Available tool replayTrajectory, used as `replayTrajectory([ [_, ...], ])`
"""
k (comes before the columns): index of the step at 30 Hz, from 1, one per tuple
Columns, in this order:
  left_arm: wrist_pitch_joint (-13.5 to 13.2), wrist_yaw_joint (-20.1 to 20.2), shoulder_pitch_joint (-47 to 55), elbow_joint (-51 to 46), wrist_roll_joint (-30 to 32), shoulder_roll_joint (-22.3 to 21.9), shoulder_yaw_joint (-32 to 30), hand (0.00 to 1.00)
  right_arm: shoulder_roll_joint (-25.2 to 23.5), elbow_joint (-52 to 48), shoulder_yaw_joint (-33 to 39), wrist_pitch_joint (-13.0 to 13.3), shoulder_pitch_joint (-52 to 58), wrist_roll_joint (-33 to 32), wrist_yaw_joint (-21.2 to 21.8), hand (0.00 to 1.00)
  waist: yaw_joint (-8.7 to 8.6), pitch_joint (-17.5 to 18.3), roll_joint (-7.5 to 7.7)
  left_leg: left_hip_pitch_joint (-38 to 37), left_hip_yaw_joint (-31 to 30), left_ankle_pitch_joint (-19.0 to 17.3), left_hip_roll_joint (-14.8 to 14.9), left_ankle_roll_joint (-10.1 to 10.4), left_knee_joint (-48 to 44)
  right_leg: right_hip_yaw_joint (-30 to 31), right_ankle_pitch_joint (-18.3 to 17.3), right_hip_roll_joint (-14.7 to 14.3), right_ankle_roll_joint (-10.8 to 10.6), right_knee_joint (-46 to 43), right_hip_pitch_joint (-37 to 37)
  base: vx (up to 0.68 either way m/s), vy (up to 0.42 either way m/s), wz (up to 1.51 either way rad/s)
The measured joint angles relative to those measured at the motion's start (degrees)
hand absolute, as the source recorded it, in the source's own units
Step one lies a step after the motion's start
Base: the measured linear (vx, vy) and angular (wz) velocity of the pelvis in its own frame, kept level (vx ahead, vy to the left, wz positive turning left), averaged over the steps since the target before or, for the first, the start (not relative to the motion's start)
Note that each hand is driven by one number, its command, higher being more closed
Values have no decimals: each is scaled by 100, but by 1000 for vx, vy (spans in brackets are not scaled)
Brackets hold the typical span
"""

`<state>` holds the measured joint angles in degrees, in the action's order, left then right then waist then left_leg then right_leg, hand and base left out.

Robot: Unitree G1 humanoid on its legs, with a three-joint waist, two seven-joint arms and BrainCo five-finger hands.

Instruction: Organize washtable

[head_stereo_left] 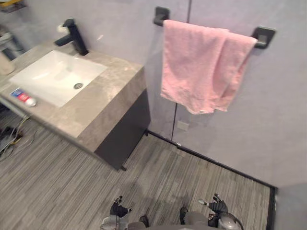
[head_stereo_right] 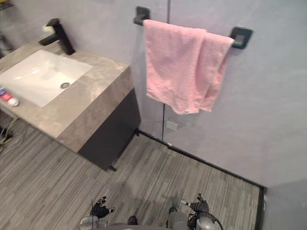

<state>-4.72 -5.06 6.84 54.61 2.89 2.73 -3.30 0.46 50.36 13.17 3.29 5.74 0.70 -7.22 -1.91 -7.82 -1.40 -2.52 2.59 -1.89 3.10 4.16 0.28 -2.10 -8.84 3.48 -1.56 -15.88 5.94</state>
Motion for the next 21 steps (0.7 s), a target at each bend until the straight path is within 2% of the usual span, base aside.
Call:
replayTrajectory([
  [3, -3, 1, 0, -85, -6, -97, -147, 0, 8, -5, 5, -2, 13, -15, -10, 0, 35, -14, 32, 161, -206, 271, -54, -7, 174, -661, -170, 291, 5, -209, 36, -87, -40, 128],
  [4, 0, 3, -16, -169, -8, -132, -159, 0, 5, -15, 37, -2, 30, -23, -18, 0, 20, -4, 48, 363, 160, 251, -5, -139, 74, -1115, -229, 481, 9, -272, 16, -67, -23, 170],
  [5, -8, 3, -31, -263, -14, -176, -164, 0, 22, -14, 40, -9, 32, -21, -22, 0, 7, -10, 79, 489, 666, 201, 58, -214, -106, -1486, -267, 683, -10, -316, 7, -66, 27, 236],
  [6, -13, 4, -72, -306, -86, -238, -134, 0, 83, -7, 36, -12, 23, -16, -24, 0, -57, -26, 115, 621, 1546, 186, 163, -209, -348, -1932, -272, 958, -26, -308, -122, -28, 70, 204],
  [7, -14, 2, -74, -327, -139, -264, -133, 0, 128, -6, 33, -16, 23, -8, -25, 0, -55, -24, 109, 624, 2040, 177, 203, -226, -444, -2167, -269, 1076, -37, -297, -224, 14, 160, 223],
  [8, -15, 0, -9, -352, -254, -302, -135, 0, 268, 2, 23, -53, -4, -2, -27, 0, -18, 11, -8, 482, 2943, 333, 359, -296, -483, -2524, -265, 1174, -144, -317, -352, 63, 166, 150],
  [9, -22, 1, 13, -356, -276, -287, -139, 0, 305, 18, 23, -79, -53, 5, -29, 0, -14, -5, -39, 460, 2988, 309, 369, -299, -381, -2637, -272, 1195, -201, -327, -396, 55, 228, 132],
  [10, -18, -11, 0, -355, -345, -223, -154, 0, 308, 44, 16, -126, -229, 15, -29, 0, 58, -20, -9, 501, 2994, 422, 263, -411, -351, -2761, -212, 1306, -264, -298, -441, 6, 171, 60],
  [11, -10, -14, 31, -349, -355, -155, -154, 0, 301, 31, 12, -123, -327, 35, -27, 0, 97, -27, 44, 507, 3077, 423, 199, -419, -289, -2873, -160, 1360, -353, -211, -501, -44, 256, 76],
  [12, 0, -12, 105, -341, -362, -34, -137, 0, 229, -15, 12, -108, -391, 55, -29, 0, 98, -32, 112, 508, 3164, 372, 115, -497, -205, -3149, -84, 1438, -467, -88, -669, -45, 203, 69],
  [13, 2, -12, 104, -352, -405, -10, -159, 0, 203, -13, 12, -109, -395, 69, -29, 0, 102, -40, 140, 534, 3319, 156, 114, -533, -216, -3260, -56, 1481, -509, -48, -743, -45, 249, 98],
  [14, 9, -11, 121, -331, -423, 1, -201, 0, 162, -12, 10, -128, -393, 117, -30, 0, 73, -30, 192, 462, 3922, -38, 218, -391, -365, -3455, 28, 1519, -581, 94, -934, 18, 180, 88],
  [15, 8, -9, 118, -319, -434, 8, -201, 0, 174, -10, 9, -137, -382, 120, -30, 0, 52, -45, 177, 422, 4078, 11, 221, -421, -422, -3590, 79, 1551, -615, 180, -1041, 27, 184, 84],
  [16, 0, -4, 120, -298, -452, 1, -206, 0, 174, -6, 5, -148, -376, 147, -29, 0, 78, -59, 168, 415, 4031, 24, 137, -532, -414, -3653, 133, 1595, -642, 250, -1091, 30, 175, 43],
  [19, -4, -6, 109, -249, -443, -3, -277, 0, 149, -6, -99, -145, -420, 184, -26, 0, 115, -57, 163, 388, 3962, -62, -71, -681, -390, -3678, 323, 1703, -607, 405, -1189, 21, 148, 12],
  [20, -15, 1, 110, -214, -438, -7, -313, 0, 150, -2, -117, -142, -415, 212, -27, 0, 120, -60, 155, 378, 3884, -168, -130, -662, -362, -3668, 331, 1796, -597, 244, -1192, 42, 121, 28],
  [21, -7, 11, 111, -187, -442, -15, -309, 0, 153, 6, -126, -147, -348, 215, -20, 0, 42, -106, 202, 271, 3772, -263, -239, -697, -319, -3511, 348, 2118, -572, -559, -1020, 39, 83, 33],
])
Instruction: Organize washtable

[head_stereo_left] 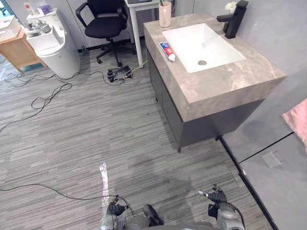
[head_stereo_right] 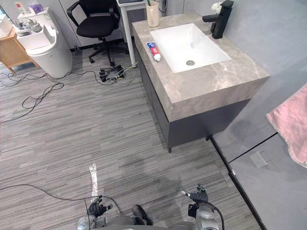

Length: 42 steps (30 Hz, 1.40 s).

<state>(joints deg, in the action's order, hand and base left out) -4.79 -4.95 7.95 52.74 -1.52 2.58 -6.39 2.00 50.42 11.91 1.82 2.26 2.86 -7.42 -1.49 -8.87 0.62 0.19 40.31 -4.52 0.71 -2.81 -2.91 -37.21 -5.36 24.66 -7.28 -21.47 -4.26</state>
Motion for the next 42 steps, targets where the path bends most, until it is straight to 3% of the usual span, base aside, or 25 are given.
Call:
replayTrajectory([
  [1, 1, 2, 0, 38, 1, 0, 3, 0, 3, 0, -8, -1, 54, 0, 1, 0, -33, -19, -3, -75, -69, -11, -46, -6, 16, 159, 53, 161, 81, -461, 123, 80, 122, 47],
  [2, 0, 3, 0, 65, -1, 0, 7, 0, 20, -5, -78, -3, 107, 1, 2, 0, -88, -54, -70, -222, -211, -59, -87, -15, 43, 599, 232, 295, 449, -1191, 388, 102, 106, 47],
  [3, 8, 2, -9, 74, 3, 10, 16, 0, 38, -5, -152, 3, 212, -16, 18, 0, -140, -144, -51, -346, -374, -155, -69, -48, 43, 1307, 205, 242, 545, -1931, 773, 145, 125, 51],
  [4, 12, -9, -31, 82, -1, 47, 2, 0, 4, -130, -121, 27, 243, -83, 23, 0, -191, -227, -102, -494, -596, -206, -47, -49, 84, 1994, -159, -117, 370, -2559, 1228, 112, 80, 44],
  [5, 43, -2, -60, 89, 3, 106, 6, 0, 9, -147, -187, 36, 208, -55, 26, 0, -221, -271, -70, -567, -733, -212, -47, -58, 134, 2159, -457, -397, 370, -2746, 1499, 107, 52, 37],
  [8, 73, 7, -169, 195, 0, 199, -9, 0, -54, -195, -246, 103, 193, -121, 31, 0, -262, -395, 122, -752, -902, -268, -66, 5, 214, 1923, -681, -962, 438, -1818, 2202, 170, 30, 46],
  [10, 100, 36, -218, 287, 2, 193, -42, 0, -54, -184, -232, 141, 197, -244, 35, 0, -322, -435, 158, -840, -1080, -292, -130, 59, 257, 1878, -347, -1212, 410, -508, 2251, 304, -26, 80],
  [11, 119, 102, -198, 303, 5, 193, -73, 0, -44, -176, -177, 149, 235, -264, 32, 0, -400, -442, 198, -966, -1332, -363, -216, 146, 262, 2229, -21, -1380, 457, 131, 2247, 347, -63, 87],
  [14, 122, 112, -167, 285, 17, 103, -267, 0, -48, -220, 12, 140, 389, -286, 35, 0, -409, -433, 209, -1057, -1672, -652, -211, 293, 17, 2708, 197, -1571, 766, 100, 2242, 456, -144, 87],
  [16, 124, 108, -102, 145, 26, -29, -565, 0, -47, -303, 62, 61, 588, -293, 27, 0, -402, -349, 124, -839, -1784, -1282, 167, 556, -970, 2532, 255, -1810, 916, -3, 1999, 495, -234, 57],
  [17, 167, 120, -52, 86, 81, -99, -686, 0, 13, -399, 57, 12, 644, -298, 20, 0, -410, -309, -69, -330, -1886, -1494, 679, 516, -2363, 2409, 111, -2057, 1041, -24, 1870, 457, -218, 28],
  [18, 182, 121, -56, 7, 86, -169, -748, 0, 46, -435, 56, 6, 666, -300, 13, 0, -400, -322, -122, -14, -1894, -1462, 950, 540, -3185, 2388, 38, -2169, 1094, -3, 1789, 543, -247, -10],
  [19, 174, 111, -36, -184, 115, -290, -846, 0, 112, -481, 59, -3, 674, -302, -8, 0, -301, -375, -250, 509, -1986, -1352, 1471, 603, -4491, 2420, -81, -2430, 1252, 84, 1546, 535, -196, -54],
  [20, 174, 111, -50, -272, 119, -303, -889, 0, 113, -478, 53, -34, 659, -317, -24, 0, -238, -403, -265, 727, -2160, -1423, 1733, 694, -5053, 2531, -244, -2601, 1316, 99, 1301, 667, -193, -61],
  [22, 171, 109, -99, -292, 143, -261, -877, 0, 36, -485, 52, -44, 657, -353, -42, 0, -213, -441, -161, 865, -2296, -1520, 1828, 853, -4983, 2685, -370, -2686, 1365, 151, 880, 625, -116, -64],
  [25, 169, 91, -216, -314, 207, -243, -897, 0, -82, -539, 93, -36, 657, -352, -132, 0, -65, -499, -15, 1047, -2225, -1510, 1813, 880, -3968, 3043, -420, -2632, 1311, 187, 533, 378, -6, -74],
  [28, 167, 48, -253, -319, 216, -237, -897, 0, -272, -492, 504, -48, 666, -341, -193, 0, -59, -531, 54, 1102, -2596, -1256, 1692, 1013, -2541, 3413, -703, -2453, 942, 57, 261, 346, 234, -59],
  [31, 169, -52, -262, -185, 217, -370, -904, 0, -253, -448, 743, -76, 756, -327, -249, 0, -28, -425, -121, 1029, -2855, -178, 1644, 900, -2118, 3834, -1117, -2346, 435, -246, 258, 228, 387, -89],
  [32, 169, -49, -283, -151, 218, -303, -940, 0, -302, -369, 810, -125, 797, -323, -256, 0, 29, -325, -43, 1008, -2683, -229, 1578, 805, -2440, 4021, -1263, -2175, 295, -347, 253, 167, 419, -71],
  [33, 168, -58, -288, -147, 232, -243, -935, 0, -423, -346, 882, -167, 927, -288, -247, 0, 14, -182, 132, 1023, -2551, -451, 1455, 723, -2568, 4064, -1266, -1996, 265, -321, 251, 152, 402, -58],
  [34, 167, -57, -294, -147, 243, -220, -937, 0, -483, -344, 927, -192, 982, -277, -245, 0, 18, -162, 149, 1024, -2497, -558, 1418, 684, -2630, 4067, -1245, -1927, 229, -318, 257, 132, 357, -39],
  [35, 167, -57, -359, -146, 250, -177, -936, 0, -559, -331, 1021, -219, 1046, -266, -245, 0, 24, -97, 283, 982, -2382, -797, 1384, 639, -2802, 4103, -1168, -1838, 121, -377, 268, 99, 342, -54],
  [37, 178, -60, -398, -50, 262, -104, -936, 0, -621, -202, 1033, -281, 1047, -224, -229, 0, 108, -88, 345, 725, -2009, -1033, 1304, 530, -2865, 4278, -1082, -1694, 171, -1084, 619, 69, 307, -70],
  [40, 177, -65, -325, -34, 243, -120, -935, 0, -595, -183, 1032, -332, 976, -167, -178, 0, 86, -99, 357, 89, -1455, -1265, 1200, 441, -2609, 3903, -581, -1435, 492, -2204, 1097, 23, 243, -75],
  [42, 180, -66, -273, -35, 220, -129, -930, 0, -593, -174, 1054, -331, 970, -161, -142, 0, 72, -102, 357, -232, -1340, -1254, 1022, 458, -2185, 3434, -736, -1383, 348, -2349, 1307, 20, 177, -65],
])
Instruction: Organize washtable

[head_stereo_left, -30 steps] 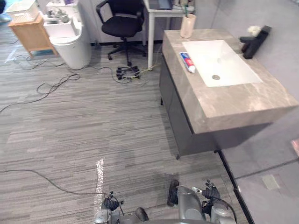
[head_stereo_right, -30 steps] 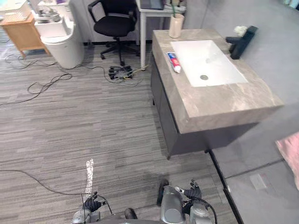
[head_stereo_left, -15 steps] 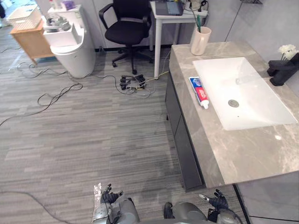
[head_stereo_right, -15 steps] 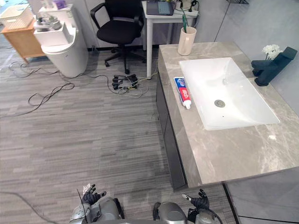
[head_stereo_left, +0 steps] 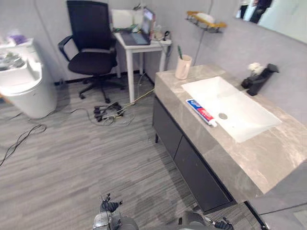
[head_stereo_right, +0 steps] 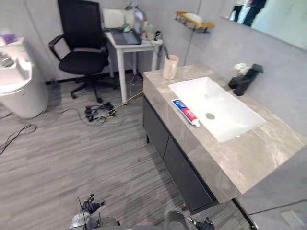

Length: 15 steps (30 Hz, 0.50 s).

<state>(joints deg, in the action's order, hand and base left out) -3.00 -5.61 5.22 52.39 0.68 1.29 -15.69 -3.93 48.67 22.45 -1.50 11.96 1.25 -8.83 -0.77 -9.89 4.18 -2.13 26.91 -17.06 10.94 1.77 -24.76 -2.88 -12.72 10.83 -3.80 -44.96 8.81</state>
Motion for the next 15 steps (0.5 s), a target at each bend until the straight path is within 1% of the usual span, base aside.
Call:
replayTrajectory([
  [1, 0, 1, 12, 3, -8, -10, 12, 0, 0, 1, 28, 1, -3, 7, 9, 0, -6, 5, -13, -117, 9, 4, -94, 0, 252, -374, -69, -42, -47, 128, 142, 64, 97, -41],
  [2, 2, 4, 13, 7, -12, -15, 26, 0, -1, 11, 44, 3, -8, 15, 9, 0, -5, 9, -18, -194, 8, 19, -145, 9, 432, -656, -89, -129, -14, 332, 227, 116, 96, -41],
  [3, -1, 6, 11, 17, -13, -23, 32, 0, 14, 62, 48, 4, -29, 52, 8, 0, -4, 11, -25, -264, -1, 111, -225, 22, 667, -910, -77, -322, 24, 822, 271, 139, 59, -20],
  [4, -1, 19, 12, 23, -15, -23, 32, 0, 11, 81, 45, 2, -25, 64, 9, 0, -8, 12, -26, -285, -14, 160, -255, 41, 740, -957, -46, -417, 75, 1125, 247, 199, 26, 2],
  [5, -2, 35, 35, 24, -11, -26, 30, 0, -1, 138, 86, 11, -14, 58, 8, 0, -11, 20, -11, -305, -74, 173, -389, 55, 801, -929, 111, -499, 359, 1638, 154, 245, -40, 45],
  [6, 0, 47, 14, 51, -11, -74, 22, 0, 35, 192, 145, 7, 6, 51, 14, 0, -48, 13, -53, -317, -304, 148, -487, 32, 736, -923, 308, -502, 604, 1967, -6, 254, -69, 64],
  [7, 5, 54, 14, 66, 0, -134, 25, 0, 95, 222, 156, 5, 36, 49, 20, 0, -75, 36, -122, -315, -454, 128, -455, 29, 664, -1078, 277, -479, 579, 1980, -130, 289, -70, 98],
  [8, -7, 66, 94, 54, 8, -260, 3, 0, 183, 221, 161, 22, 136, 49, 20, 0, -138, 152, -320, -263, -654, 107, -373, 25, 597, -1319, 156, -486, 581, 2053, -271, 314, -58, 102],
  [9, -6, 77, 89, 37, 27, -319, -119, 0, 250, 230, 149, 20, 109, 59, 29, 0, -142, 138, -398, -79, -829, 93, -236, 42, -89, -1478, -48, -495, 533, 2056, -439, 308, -66, 84],
  [10, -7, 83, 81, 34, 28, -324, -149, 0, 259, 233, 148, 21, 104, 59, 29, 0, -143, 124, -407, -4, -854, 94, -190, 42, -261, -1500, -64, -501, 540, 2057, -477, 276, -89, 45],
  [11, 0, 112, 82, 8, 29, -348, -301, 0, 330, 276, 90, 21, 102, 56, 31, 0, -80, 91, -475, 505, -1059, 226, 141, 151, -1579, -1563, -180, -617, 579, 2088, -681, 263, -54, -9],
  [12, -5, 145, 136, -57, 11, -340, -446, 0, 411, 310, -11, -36, 101, 26, 82, 0, 15, 59, -464, 907, -1182, 383, 435, 204, -2605, -1494, -285, -734, 661, 2110, -881, 263, -15, -30],
  [13, -5, 145, 134, -94, 3, -340, -468, 0, 458, 385, -43, -102, 86, -57, 166, 0, 75, 58, -471, 1009, -1211, 346, 521, 210, -2910, -1398, -327, -775, 690, 2114, -966, 286, 53, -72],
  [14, -5, 165, 128, -126, 9, -342, -453, 0, 496, 492, -77, -152, 36, -88, 151, 0, 168, 53, -456, 1175, -1281, 330, 550, 192, -3099, -1207, -378, -777, 685, 2146, -1095, 267, 88, -85],
  [15, -5, 167, 118, -126, 9, -331, -446, 0, 516, 499, -190, -131, 8, -84, 108, 0, 146, 46, -441, 1311, -1316, 319, 547, 178, -2894, -1028, -377, -766, 670, 2246, -1196, 313, 141, -87],
])
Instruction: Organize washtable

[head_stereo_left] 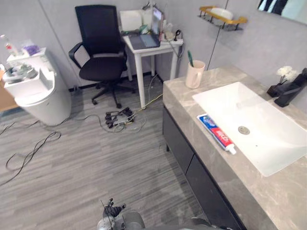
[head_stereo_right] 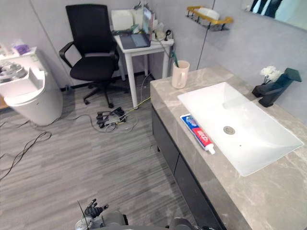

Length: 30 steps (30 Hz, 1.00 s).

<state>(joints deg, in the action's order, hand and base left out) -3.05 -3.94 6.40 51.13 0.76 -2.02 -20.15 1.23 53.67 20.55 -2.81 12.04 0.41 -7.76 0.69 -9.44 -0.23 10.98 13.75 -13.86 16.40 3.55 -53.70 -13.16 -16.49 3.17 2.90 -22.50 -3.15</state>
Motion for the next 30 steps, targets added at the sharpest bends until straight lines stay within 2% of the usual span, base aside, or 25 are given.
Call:
replayTrajectory([
  [1, 0, 0, -12, 1, -2, -48, -3, 0, 3, -2, -28, 18, -15, 12, -11, 0, 0, -5, 19, 37, -28, -5, -20, -9, 242, 119, 18, 13, -30, 38, -74, 303, 200, -92],
  [2, -6, -7, -26, 0, -6, -52, -15, 0, -17, -1, -32, 19, -62, 11, -57, 0, 9, -30, 64, 66, -306, -5, -177, -8, 876, 378, 24, 48, -55, 95, -141, 247, 216, -107],
  [4, -11, -24, -37, 3, -6, -51, -10, 0, -37, -6, -33, 29, -125, 13, -107, 0, 20, -44, 98, 56, -1078, 31, -483, 45, 2010, 795, -53, 100, -288, 97, -121, 190, 316, -115],
  [5, -22, -56, -13, 18, -12, -84, -12, 0, -20, -27, -35, 39, -156, 11, -108, 0, 9, -40, 56, -21, -1689, 58, -602, 87, 2640, 1095, -173, 76, -440, 7, -60, 171, 378, -99],
  [6, -33, -73, -13, 26, -17, -92, -17, 0, -23, -58, -34, 42, -152, 11, -111, 0, 7, -48, 28, -35, -1898, 221, -632, 339, 2743, 1250, -231, 56, -534, -49, -44, 205, 414, -125],
  [7, -62, -120, -5, 65, -24, 0, -25, 0, -106, -29, -41, 43, -137, 13, -125, 0, 23, 3, 69, -123, -1740, 186, -735, 345, 2596, 1602, -294, 111, -638, -69, -37, 228, 360, -107],
  [8, -63, -121, 0, 66, -13, 84, -26, 0, -198, -37, -36, 41, -103, 31, -124, 0, 13, 99, 256, -131, -1431, -24, -772, 274, 2499, 1957, -274, 170, -652, 78, -25, 232, 347, -105],
  [10, -48, -115, -43, 81, -16, 182, -28, 0, -326, -53, -20, 45, -62, 63, -122, 0, 9, 144, 389, -73, -1050, -365, -809, 132, 2161, 2265, -125, 319, -753, 61, 139, 194, 310, -93],
  [11, -30, -115, -70, 128, -16, 203, -29, 0, -327, -53, -20, 45, -39, 74, -111, 0, 21, 145, 400, -119, -909, -429, -808, 77, 2139, 2291, -79, 362, -784, -50, 224, 203, 346, -115],
  [12, -3, -121, -97, 240, -21, 232, -27, 0, -322, -72, -23, 41, -54, 85, -83, 0, 20, 147, 410, -335, -528, -500, -825, -60, 2211, 2238, 43, 481, -731, -569, 528, 163, 272, -103],
  [14, 0, -119, -84, 303, -15, 230, -14, 0, -303, -108, -20, 53, -103, 128, -69, 0, 11, 136, 392, -760, -7, -547, -811, -140, 2442, 1953, 307, 639, -623, -1307, 942, 170, 216, -131],
  [15, -2, -121, -76, 329, -9, 222, 23, 0, -277, -105, -19, 93, -124, 138, -72, 0, 6, 130, 351, -1136, 353, -554, -767, -159, 2679, 1481, 395, 767, -498, -1700, 1150, 167, 169, -128],
  [16, -3, -121, -75, 363, -7, 224, 61, 0, -265, -104, -21, 124, -136, 145, -73, 0, -16, 121, 331, -1313, 518, -554, -724, -159, 2791, 1205, 356, 818, -463, -1822, 1200, 142, 123, -139],
  [17, -6, -120, -77, 421, 6, 236, 127, 0, -257, -105, -37, 162, -157, 201, -78, 0, -17, 119, 322, -1590, 831, -530, -693, -127, 3091, 534, 225, 861, -432, -1903, 1302, 99, 83, -125],
  [18, -8, -121, -80, 478, 14, 239, 194, 0, -233, -104, -54, 196, -162, 252, -78, 0, -7, 133, 294, -1827, 1164, -473, -661, -80, 3365, -53, 181, 809, -450, -1692, 1344, 103, 68, -124],
  [20, -13, -116, -91, 520, 35, 261, 364, 0, -191, -101, -97, 195, -203, 299, -77, 0, -1, 138, 257, -2059, 1545, -396, -695, 21, 3675, -746, 276, 653, -402, -984, 1332, 194, 23, -113],
  [21, -2, -108, -161, 671, 73, 279, 518, 0, -118, -74, -89, 189, -278, 387, -65, 0, -20, 128, 178, -2113, 1680, -372, -765, 60, 3819, -996, 433, 567, -272, -519, 1306, 285, -3, -98],
  [23, 4, -101, -235, 779, 139, 254, 685, 0, -35, -48, -87, 189, -318, 439, -73, 0, -82, 100, 82, -2176, 1599, -185, -803, 88, 4012, -960, 516, 495, -200, -472, 1290, 198, -32, -43],
  [25, 0, -96, -311, 785, 274, 115, 757, 0, 48, -51, -43, 194, -318, 455, -69, 0, -154, 69, -91, -2349, 1393, 74, -881, 85, 4317, -863, 501, 418, -180, -386, 1198, 149, -81, -14],
  [26, -3, -94, -332, 770, 285, 111, 767, 0, 43, -49, -12, 195, -313, 448, -68, 0, -158, 72, -112, -2349, 1321, 98, -849, 87, 4256, -899, 493, 395, -179, -303, 1110, 211, -137, 14],
  [28, -7, -16, -361, 609, 393, 73, 810, 0, -14, -46, -11, 196, -297, 448, -82, 0, -159, 38, -54, -2093, 999, 111, -608, 119, 3205, -984, 447, 290, -223, 167, 642, 133, -135, 22],
  [29, -7, 22, -354, 492, 399, 75, 808, 0, -2, -55, -32, 209, -276, 451, -82, 0, -148, 23, -71, -1659, 790, 131, -331, 112, 2024, -982, 448, 166, -223, 358, 409, 11, -79, 1],
  [30, -7, 21, -336, 432, 398, 69, 802, 0, 43, -53, -42, 214, -267, 451, -81, 0, -122, -6, -103, -1403, 652, 155, -148, 104, 1427, -942, 441, 65, -213, 431, 297, 39, -35, -43],
])
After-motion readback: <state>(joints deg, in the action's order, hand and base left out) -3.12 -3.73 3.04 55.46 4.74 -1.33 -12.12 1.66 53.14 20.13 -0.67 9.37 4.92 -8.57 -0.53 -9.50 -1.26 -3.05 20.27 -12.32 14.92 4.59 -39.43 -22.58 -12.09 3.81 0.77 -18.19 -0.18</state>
